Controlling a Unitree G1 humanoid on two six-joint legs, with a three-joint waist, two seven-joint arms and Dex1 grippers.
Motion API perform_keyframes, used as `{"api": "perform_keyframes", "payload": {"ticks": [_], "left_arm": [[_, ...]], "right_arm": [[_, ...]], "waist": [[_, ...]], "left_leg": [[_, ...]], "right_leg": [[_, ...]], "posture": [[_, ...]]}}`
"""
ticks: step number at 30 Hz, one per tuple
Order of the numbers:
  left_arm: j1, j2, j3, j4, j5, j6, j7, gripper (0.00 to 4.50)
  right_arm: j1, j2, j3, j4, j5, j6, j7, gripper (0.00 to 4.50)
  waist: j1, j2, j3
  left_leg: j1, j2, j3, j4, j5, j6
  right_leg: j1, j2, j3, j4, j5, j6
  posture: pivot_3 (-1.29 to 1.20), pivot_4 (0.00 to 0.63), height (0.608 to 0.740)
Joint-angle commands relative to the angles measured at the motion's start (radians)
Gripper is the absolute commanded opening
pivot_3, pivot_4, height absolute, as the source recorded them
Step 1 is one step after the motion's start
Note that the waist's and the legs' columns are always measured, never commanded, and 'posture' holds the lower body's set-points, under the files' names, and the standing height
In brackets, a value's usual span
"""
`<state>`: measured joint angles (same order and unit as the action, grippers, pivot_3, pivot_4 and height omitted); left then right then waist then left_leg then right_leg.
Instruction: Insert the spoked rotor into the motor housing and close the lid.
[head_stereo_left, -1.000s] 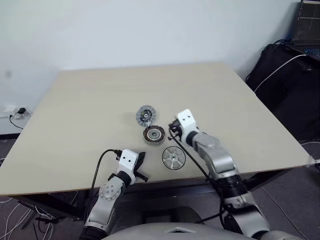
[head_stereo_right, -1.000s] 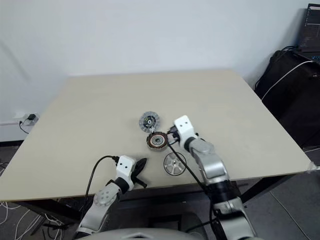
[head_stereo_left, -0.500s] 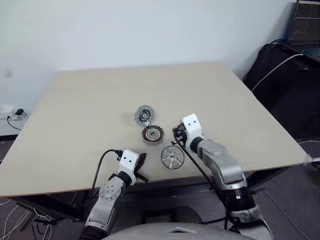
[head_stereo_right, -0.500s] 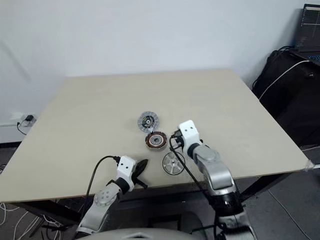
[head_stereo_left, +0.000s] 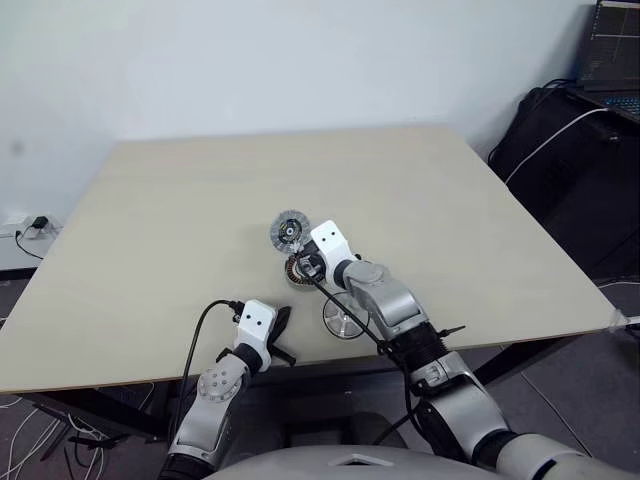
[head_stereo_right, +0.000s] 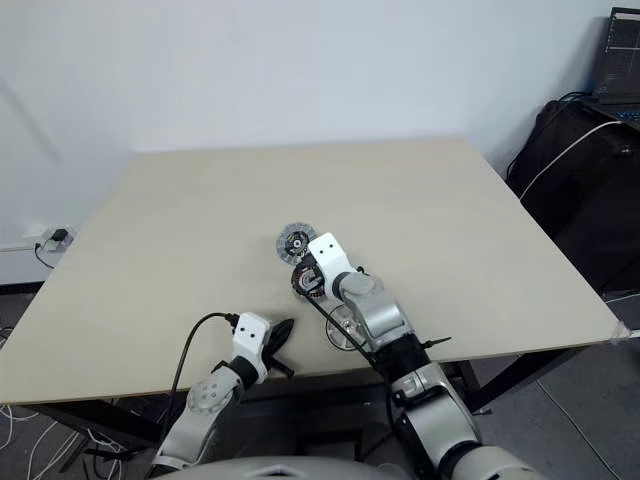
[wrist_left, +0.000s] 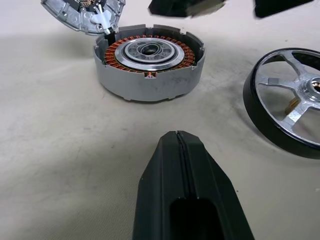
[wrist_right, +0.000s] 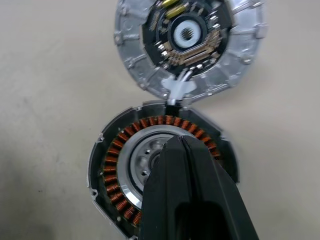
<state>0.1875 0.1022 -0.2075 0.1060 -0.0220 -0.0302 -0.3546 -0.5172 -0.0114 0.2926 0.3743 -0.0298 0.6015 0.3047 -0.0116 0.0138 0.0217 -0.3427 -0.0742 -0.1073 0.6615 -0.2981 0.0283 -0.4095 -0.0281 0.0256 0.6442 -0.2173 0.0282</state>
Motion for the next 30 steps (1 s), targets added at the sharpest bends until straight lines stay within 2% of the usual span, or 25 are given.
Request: {"api": "perform_keyframes", "payload": {"ticks": [1,15,30], "left_arm": [[-0.004,-0.006,0.002,-0.049,-0.008,-0.017,0.006,0.00],[-0.005,-0.006,-0.001,-0.047,-0.007,-0.019,0.005,0.00],[-0.010,-0.004,-0.007,-0.045,-0.005,-0.012,-0.002,0.00]], "right_arm": [[-0.040,0.013,0.003,0.033,-0.012,-0.045,0.007,0.03],[-0.058,0.002,-0.017,0.183,-0.030,-0.070,0.012,0.03],[-0.048,0.004,-0.053,0.040,0.003,-0.082,0.038,0.03]], "waist": [[0.000,0.000,0.000],[-0.001,0.002,-0.001],[-0.001,0.003,-0.002]], "left_leg": [[0.000,0.000,0.000,0.000,0.000,0.000],[0.002,0.000,0.000,0.000,0.000,0.000],[0.001,-0.001,-0.001,0.000,0.000,0.000]], "right_leg": [[0.000,0.000,0.000,0.000,0.000,0.000],[0.000,0.000,0.000,0.000,0.000,0.000],[0.001,0.000,0.000,0.000,0.000,0.000]], "posture": [[0.00,0.000,0.740],[0.00,0.000,0.740],[0.00,0.000,0.740]]}}
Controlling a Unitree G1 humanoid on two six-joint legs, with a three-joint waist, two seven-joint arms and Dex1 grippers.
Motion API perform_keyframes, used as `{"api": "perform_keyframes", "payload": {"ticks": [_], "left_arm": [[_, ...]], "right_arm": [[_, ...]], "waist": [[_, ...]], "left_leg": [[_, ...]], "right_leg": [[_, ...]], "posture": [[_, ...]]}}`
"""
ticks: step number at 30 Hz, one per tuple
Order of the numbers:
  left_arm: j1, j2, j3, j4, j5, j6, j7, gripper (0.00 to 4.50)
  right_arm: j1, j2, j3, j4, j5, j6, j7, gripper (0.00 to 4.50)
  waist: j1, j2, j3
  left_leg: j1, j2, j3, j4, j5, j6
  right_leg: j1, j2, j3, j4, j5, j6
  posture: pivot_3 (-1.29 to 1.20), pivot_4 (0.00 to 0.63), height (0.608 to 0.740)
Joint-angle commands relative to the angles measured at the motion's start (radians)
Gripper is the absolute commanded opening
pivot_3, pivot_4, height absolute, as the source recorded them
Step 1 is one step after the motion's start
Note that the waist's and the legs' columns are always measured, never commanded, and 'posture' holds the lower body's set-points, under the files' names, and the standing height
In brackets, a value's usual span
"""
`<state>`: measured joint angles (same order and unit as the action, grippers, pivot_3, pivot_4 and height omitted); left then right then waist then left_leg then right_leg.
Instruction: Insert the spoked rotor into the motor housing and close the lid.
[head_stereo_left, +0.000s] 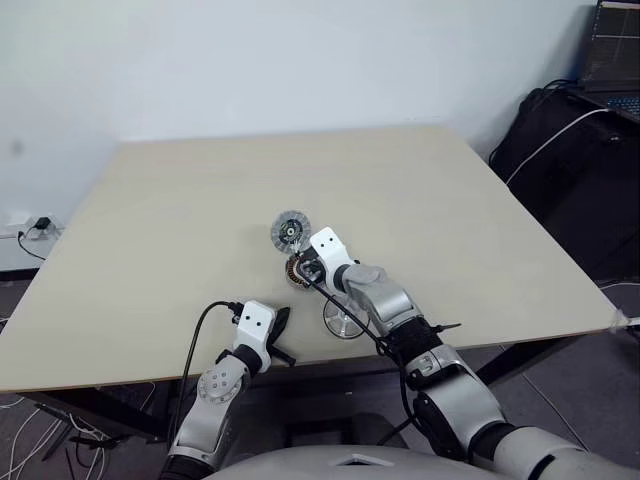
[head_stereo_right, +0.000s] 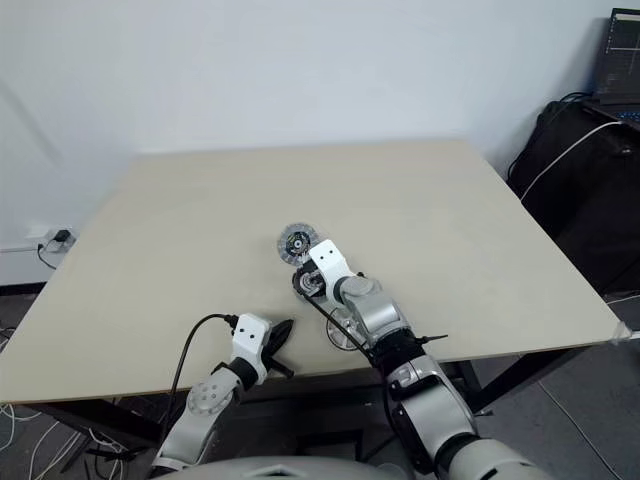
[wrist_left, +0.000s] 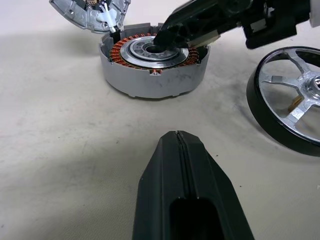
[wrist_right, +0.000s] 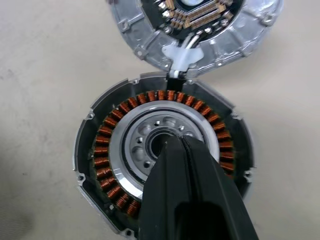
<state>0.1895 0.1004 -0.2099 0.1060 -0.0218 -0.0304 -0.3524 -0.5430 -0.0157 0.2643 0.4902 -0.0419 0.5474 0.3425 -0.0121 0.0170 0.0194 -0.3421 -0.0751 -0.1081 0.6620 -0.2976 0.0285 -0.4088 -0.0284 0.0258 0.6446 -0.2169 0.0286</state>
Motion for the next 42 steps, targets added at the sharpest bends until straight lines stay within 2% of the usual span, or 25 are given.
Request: {"api": "perform_keyframes", "payload": {"ticks": [1,7,13,16,18,24,27,28,34,42], "left_arm": [[-0.013,-0.002,-0.005,-0.045,-0.005,-0.012,-0.003,0.00],[-0.013,-0.004,-0.003,-0.045,-0.006,-0.012,0.002,0.00],[-0.004,-0.003,-0.003,-0.053,-0.007,-0.011,0.002,0.00],[0.000,-0.002,-0.003,-0.057,-0.009,-0.011,0.001,0.00],[0.002,0.000,-0.004,-0.059,-0.009,-0.011,-0.002,0.00],[-0.002,0.014,-0.007,-0.060,-0.009,-0.016,-0.020,0.00],[-0.004,0.019,-0.008,-0.059,-0.010,-0.011,-0.029,0.00],[-0.005,0.020,-0.009,-0.059,-0.010,-0.010,-0.031,0.00],[-0.012,0.016,-0.014,-0.050,-0.012,-0.005,-0.040,0.00],[-0.020,0.011,-0.012,-0.039,-0.010,-0.006,-0.044,0.00]], "right_arm": [[-0.027,0.011,-0.028,-0.081,0.017,-0.029,-0.001,0.03],[-0.028,0.012,-0.042,-0.105,0.016,-0.040,-0.018,0.03],[0.080,-0.054,-0.095,-0.346,0.089,0.060,0.039,0.03],[0.176,-0.129,-0.146,-0.515,0.139,0.135,0.073,0.60],[0.216,-0.163,-0.163,-0.583,0.162,0.168,0.086,1.25],[0.375,-0.238,-0.319,-0.774,0.301,0.314,0.113,3.26],[0.448,-0.249,-0.394,-0.834,0.411,0.464,0.134,4.29],[0.463,-0.250,-0.412,-0.849,0.447,0.510,0.141,4.47],[0.521,-0.221,-0.509,-0.859,0.632,0.675,0.166,4.47],[0.530,-0.183,-0.535,-0.774,0.694,0.695,0.134,4.47]], "waist": [[-0.001,0.000,0.000],[-0.002,0.000,0.000],[0.003,0.000,0.000],[0.008,0.000,0.000],[0.008,-0.001,0.000],[0.007,-0.002,0.001],[0.008,-0.003,0.002],[0.009,-0.003,0.002],[0.009,-0.004,0.003],[0.010,-0.004,0.003]], "left_leg": [[0.000,0.000,0.000,0.000,0.000,0.000],[0.000,0.000,0.000,-0.001,0.000,0.000],[-0.001,0.000,-0.001,0.000,0.000,0.000],[-0.001,-0.001,-0.002,0.000,-0.001,0.001],[-0.002,-0.002,-0.002,0.000,-0.001,0.002],[-0.003,0.000,-0.001,0.000,-0.001,0.001],[-0.003,0.000,-0.001,0.000,-0.001,0.001],[-0.002,0.000,-0.001,0.000,-0.001,0.001],[-0.002,0.001,0.000,0.001,-0.001,0.002],[-0.002,0.001,0.000,0.001,-0.001,0.002]], "right_leg": [[0.000,0.000,0.000,0.000,0.000,0.000],[0.000,0.000,0.000,0.000,0.000,0.000],[0.000,0.000,0.000,-0.001,0.000,0.000],[0.000,-0.001,0.000,-0.002,0.000,0.000],[0.001,-0.002,0.000,-0.002,-0.001,0.002],[0.001,-0.002,0.000,-0.001,-0.004,0.006],[0.003,-0.001,0.000,-0.001,-0.004,0.006],[0.003,-0.001,0.000,-0.001,-0.004,0.006],[0.003,-0.002,0.000,-0.001,-0.004,0.006],[0.003,-0.002,0.000,-0.002,-0.004,0.007]], "posture": [[0.00,0.000,0.740],[0.00,0.000,0.740],[0.00,0.000,0.740],[0.00,0.000,0.740],[0.00,0.000,0.740],[0.00,0.000,0.740],[0.00,0.000,0.740],[0.00,0.000,0.740],[0.00,0.000,0.740],[0.00,0.000,0.740]]}}
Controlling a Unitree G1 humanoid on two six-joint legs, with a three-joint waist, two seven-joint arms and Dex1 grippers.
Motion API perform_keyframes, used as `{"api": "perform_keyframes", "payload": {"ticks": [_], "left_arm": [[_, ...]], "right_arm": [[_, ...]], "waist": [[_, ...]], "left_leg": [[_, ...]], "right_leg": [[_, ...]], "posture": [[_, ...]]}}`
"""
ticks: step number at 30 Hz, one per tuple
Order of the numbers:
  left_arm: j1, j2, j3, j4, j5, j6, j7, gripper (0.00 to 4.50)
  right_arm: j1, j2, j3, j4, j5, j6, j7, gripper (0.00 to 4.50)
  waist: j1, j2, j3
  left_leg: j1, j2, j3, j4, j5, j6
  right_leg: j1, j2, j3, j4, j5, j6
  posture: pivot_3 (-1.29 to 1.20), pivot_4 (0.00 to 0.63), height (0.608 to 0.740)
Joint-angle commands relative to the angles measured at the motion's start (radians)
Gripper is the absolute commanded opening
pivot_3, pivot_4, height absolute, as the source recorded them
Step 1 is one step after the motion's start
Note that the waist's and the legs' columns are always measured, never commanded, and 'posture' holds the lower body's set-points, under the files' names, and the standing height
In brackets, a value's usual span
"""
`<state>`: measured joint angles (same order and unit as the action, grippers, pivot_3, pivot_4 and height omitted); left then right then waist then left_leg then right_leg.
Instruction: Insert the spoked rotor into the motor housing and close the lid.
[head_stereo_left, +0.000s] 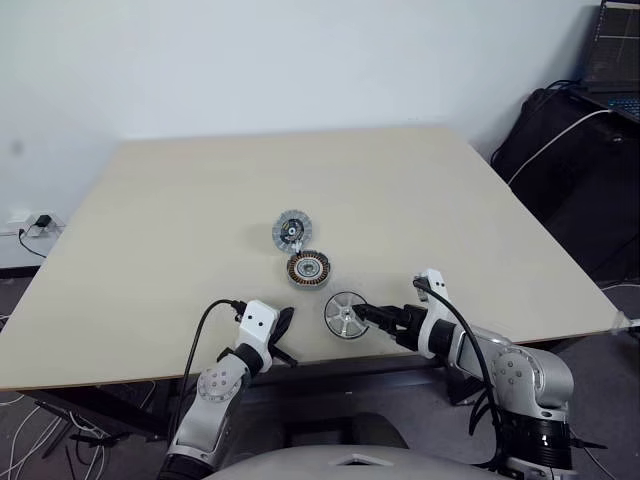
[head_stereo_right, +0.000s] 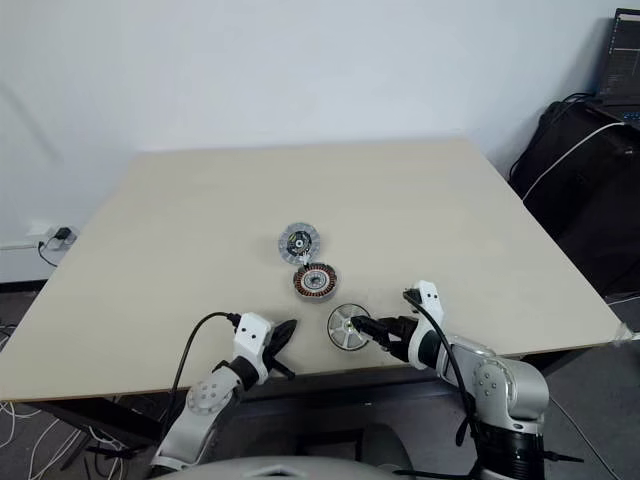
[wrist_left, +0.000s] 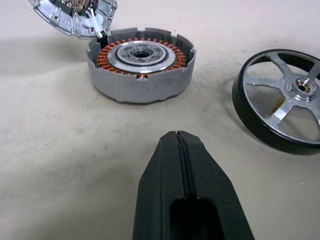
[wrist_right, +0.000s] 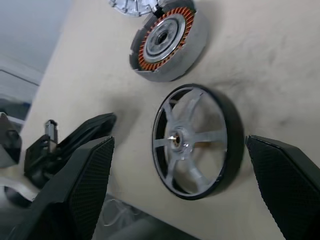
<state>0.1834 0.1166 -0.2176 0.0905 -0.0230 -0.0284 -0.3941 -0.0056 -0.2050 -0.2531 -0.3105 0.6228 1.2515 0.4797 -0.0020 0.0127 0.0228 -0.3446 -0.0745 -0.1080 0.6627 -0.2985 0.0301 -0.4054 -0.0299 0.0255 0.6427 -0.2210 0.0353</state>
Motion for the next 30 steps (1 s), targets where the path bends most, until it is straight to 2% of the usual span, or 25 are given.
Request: {"api": "perform_keyframes", "payload": {"ticks": [1,15,18,27,28,30], "left_arm": [[-0.013,-0.004,-0.003,-0.024,-0.009,-0.008,-0.002,0.00],[-0.008,0.005,0.005,-0.034,-0.006,-0.002,0.003,0.00],[-0.012,0.004,0.004,-0.030,-0.006,-0.003,0.001,0.00],[-0.020,0.004,0.003,-0.024,-0.006,-0.003,-0.003,0.00],[-0.021,0.003,0.002,-0.023,-0.006,-0.002,-0.002,0.00],[-0.022,0.003,0.002,-0.023,-0.006,-0.001,-0.002,0.00]], "right_arm": [[-0.007,0.008,-0.016,0.048,0.028,-0.016,-0.005,4.47],[-0.017,0.035,-0.066,0.175,0.114,-0.030,-0.016,4.47],[-0.013,0.039,-0.075,0.187,0.126,-0.026,-0.027,3.82],[0.020,0.045,-0.039,0.195,0.107,-0.038,-0.057,0.86],[0.025,0.043,-0.033,0.193,0.104,-0.039,-0.060,0.62],[0.036,0.031,-0.017,0.198,0.094,-0.047,-0.065,0.46]], "waist": [[0.000,0.000,0.000],[0.003,0.000,0.000],[0.003,0.000,0.000],[0.002,0.001,-0.001],[-0.001,0.001,-0.001],[-0.001,0.000,-0.001]], "left_leg": [[0.000,0.000,0.000,0.000,0.000,0.000],[0.000,0.000,0.000,0.000,0.000,0.000],[0.000,0.000,0.000,0.000,0.000,0.000],[0.000,0.000,0.000,0.000,0.000,0.000],[0.000,0.000,0.000,0.000,0.000,0.000],[0.004,0.001,0.000,0.000,0.000,0.000]], "right_leg": [[0.000,0.000,0.000,0.000,0.000,0.000],[0.000,0.000,0.000,0.000,0.000,0.000],[0.000,0.000,0.000,0.000,0.000,0.000],[0.000,0.000,0.000,0.000,0.000,0.000],[0.000,0.000,0.001,0.000,0.000,0.000],[0.004,0.000,0.000,0.000,0.000,0.000]], "posture": [[0.00,0.000,0.740],[0.00,0.000,0.740],[0.00,0.000,0.740],[0.00,0.000,0.740],[0.00,0.000,0.740],[0.00,0.000,0.740]]}}
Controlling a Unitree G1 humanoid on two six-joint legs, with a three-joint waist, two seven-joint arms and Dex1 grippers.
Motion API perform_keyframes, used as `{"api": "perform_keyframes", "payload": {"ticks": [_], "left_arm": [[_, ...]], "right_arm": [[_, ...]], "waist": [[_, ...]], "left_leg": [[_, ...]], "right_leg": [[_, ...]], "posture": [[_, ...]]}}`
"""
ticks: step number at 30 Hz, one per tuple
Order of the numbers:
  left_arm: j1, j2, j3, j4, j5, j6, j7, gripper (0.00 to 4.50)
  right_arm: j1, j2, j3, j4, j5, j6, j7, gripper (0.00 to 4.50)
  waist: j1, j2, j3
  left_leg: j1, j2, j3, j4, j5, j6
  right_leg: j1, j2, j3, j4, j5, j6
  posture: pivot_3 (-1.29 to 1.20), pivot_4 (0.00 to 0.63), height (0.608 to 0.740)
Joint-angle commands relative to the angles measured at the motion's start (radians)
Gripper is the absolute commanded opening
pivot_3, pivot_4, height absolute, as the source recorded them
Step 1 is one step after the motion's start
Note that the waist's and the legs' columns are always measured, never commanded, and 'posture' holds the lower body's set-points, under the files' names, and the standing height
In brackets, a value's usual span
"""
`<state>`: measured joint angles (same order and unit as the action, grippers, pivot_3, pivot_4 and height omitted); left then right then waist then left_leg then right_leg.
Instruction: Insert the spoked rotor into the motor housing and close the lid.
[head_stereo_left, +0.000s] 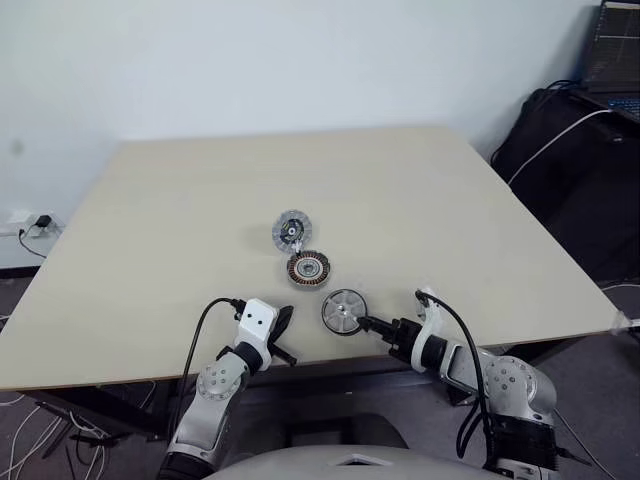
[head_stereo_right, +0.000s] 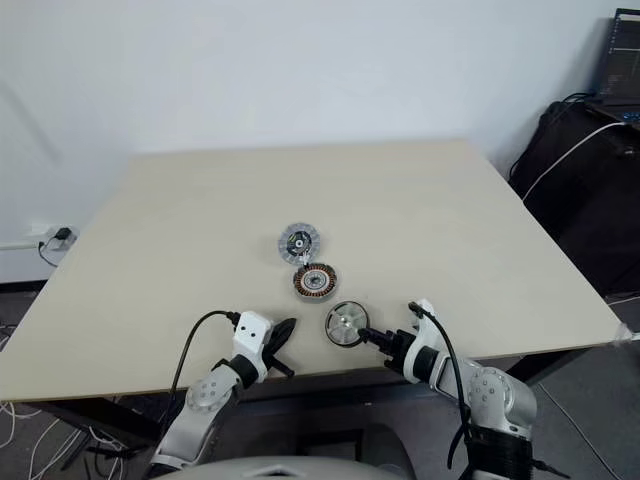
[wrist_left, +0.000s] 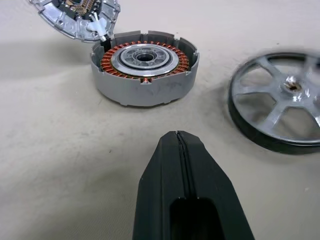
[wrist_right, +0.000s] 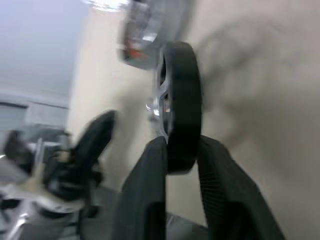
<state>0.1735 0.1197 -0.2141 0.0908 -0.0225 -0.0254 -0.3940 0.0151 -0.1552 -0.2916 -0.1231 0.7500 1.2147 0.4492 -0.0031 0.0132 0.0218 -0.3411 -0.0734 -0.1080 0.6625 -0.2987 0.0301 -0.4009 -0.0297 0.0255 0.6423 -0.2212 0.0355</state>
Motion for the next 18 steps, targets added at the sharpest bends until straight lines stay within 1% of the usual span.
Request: {"api": "perform_keyframes", "payload": {"ticks": [1,6,8,12,18], "left_arm": [[-0.012,-0.001,-0.002,-0.023,-0.006,-0.004,-0.001,0.00],[-0.014,-0.002,-0.001,-0.021,-0.007,0.000,0.000,0.00],[-0.016,-0.002,0.000,-0.020,-0.007,0.000,0.000,0.00],[-0.017,-0.001,0.000,-0.020,-0.006,0.001,0.000,0.00],[-0.015,0.001,0.000,-0.025,-0.005,0.004,0.000,0.00]], "right_arm": [[0.020,-0.022,0.027,0.010,-0.035,-0.012,-0.037,0.44],[0.027,-0.022,0.035,-0.014,-0.017,-0.014,-0.049,0.44],[0.020,-0.006,0.023,-0.031,0.008,-0.018,-0.055,0.44],[-0.009,0.054,-0.027,-0.065,0.092,-0.026,-0.081,0.43],[-0.078,0.171,-0.114,-0.055,0.230,-0.064,-0.141,0.43]], "waist": [[-0.001,0.000,0.000],[-0.006,0.000,0.000],[-0.007,0.000,0.000],[-0.007,-0.001,0.001],[-0.007,0.001,0.003]], "left_leg": [[0.002,0.000,0.000,0.000,0.000,0.000],[0.003,0.000,0.000,0.000,0.000,0.000],[0.003,0.000,0.000,0.000,0.000,0.000],[0.000,0.000,0.000,0.000,0.000,0.000],[-0.004,0.000,0.000,0.000,0.000,0.000]], "right_leg": [[0.002,0.000,0.000,0.000,0.000,0.000],[0.003,0.000,0.000,0.000,0.000,0.000],[0.003,0.000,0.000,0.000,0.000,0.000],[0.001,0.000,0.000,0.000,0.000,0.001],[-0.005,0.000,0.000,0.000,0.000,0.001]], "posture": [[0.00,0.000,0.740],[0.00,0.000,0.740],[0.00,0.000,0.740],[0.00,0.000,0.740],[0.00,0.000,0.740]]}}
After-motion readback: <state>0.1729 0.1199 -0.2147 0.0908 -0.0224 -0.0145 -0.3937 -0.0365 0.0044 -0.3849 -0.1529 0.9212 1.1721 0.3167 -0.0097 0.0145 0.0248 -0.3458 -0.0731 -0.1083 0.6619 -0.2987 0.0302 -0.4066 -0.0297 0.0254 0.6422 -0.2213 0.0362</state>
